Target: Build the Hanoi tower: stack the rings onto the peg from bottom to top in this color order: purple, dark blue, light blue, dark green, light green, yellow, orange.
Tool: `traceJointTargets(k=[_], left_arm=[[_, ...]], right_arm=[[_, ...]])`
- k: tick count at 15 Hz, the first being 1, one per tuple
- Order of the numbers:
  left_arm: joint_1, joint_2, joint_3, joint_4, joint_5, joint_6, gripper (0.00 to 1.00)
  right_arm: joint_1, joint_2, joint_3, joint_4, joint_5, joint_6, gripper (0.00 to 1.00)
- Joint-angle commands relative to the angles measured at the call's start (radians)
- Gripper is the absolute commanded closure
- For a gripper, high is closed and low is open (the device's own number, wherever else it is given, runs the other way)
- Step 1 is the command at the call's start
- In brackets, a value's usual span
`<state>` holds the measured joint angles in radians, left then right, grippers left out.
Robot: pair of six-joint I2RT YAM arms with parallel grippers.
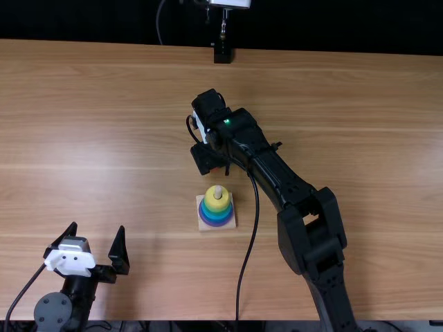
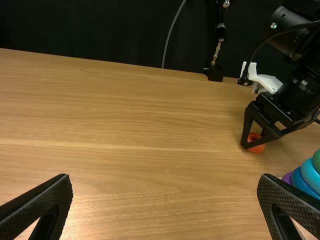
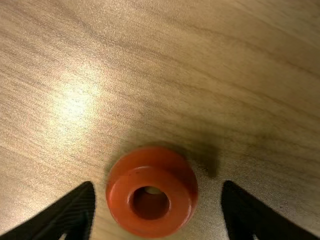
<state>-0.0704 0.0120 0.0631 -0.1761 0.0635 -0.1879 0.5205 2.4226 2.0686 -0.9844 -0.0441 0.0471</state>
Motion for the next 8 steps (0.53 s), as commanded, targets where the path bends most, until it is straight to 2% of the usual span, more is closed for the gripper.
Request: traceJointTargets(k=[1, 2, 8], left_arm=[[0.011, -0.012, -0.054, -0.014, 0.005, 0.004, 0.0], [0.011, -0.012, -0.054, -0.014, 0.005, 0.004, 0.0], [0.011, -0.012, -0.054, -0.014, 0.005, 0.004, 0.0]], right_arm=[[-0.002, 0.016, 0.013, -0.003, 0.004, -0.005, 0.94], [-0.002, 0.016, 0.013, -0.003, 0.004, -0.007, 1.0], [-0.001, 0.013, 0.022, -0.002, 0.0, -0.005, 1.0]])
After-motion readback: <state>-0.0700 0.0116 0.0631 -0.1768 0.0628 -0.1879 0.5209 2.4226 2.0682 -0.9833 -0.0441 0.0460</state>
